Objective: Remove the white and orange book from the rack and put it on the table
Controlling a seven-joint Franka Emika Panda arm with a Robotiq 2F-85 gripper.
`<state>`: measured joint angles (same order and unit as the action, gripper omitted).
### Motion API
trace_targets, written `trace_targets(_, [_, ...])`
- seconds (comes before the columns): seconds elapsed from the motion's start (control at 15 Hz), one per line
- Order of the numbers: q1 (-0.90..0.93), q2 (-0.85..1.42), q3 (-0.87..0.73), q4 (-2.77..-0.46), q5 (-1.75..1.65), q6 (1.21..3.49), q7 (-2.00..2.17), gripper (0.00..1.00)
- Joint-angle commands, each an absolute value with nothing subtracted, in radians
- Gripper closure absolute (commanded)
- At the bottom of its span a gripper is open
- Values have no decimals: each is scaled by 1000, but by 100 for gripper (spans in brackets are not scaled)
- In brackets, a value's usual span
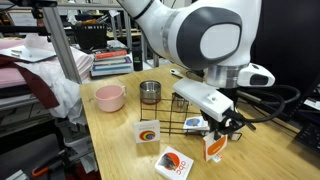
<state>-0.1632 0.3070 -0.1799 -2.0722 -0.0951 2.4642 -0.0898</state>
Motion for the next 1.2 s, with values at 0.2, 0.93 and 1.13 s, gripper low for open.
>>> trace_targets(0.2, [-175, 448, -172, -1942, -90, 2436, -73, 96])
trace_targets(0.93, [-187, 501, -159, -1884, -74, 2412, -92, 96])
trace_targets(1.13, [-191, 501, -158, -1885, -67, 2415, -92, 96])
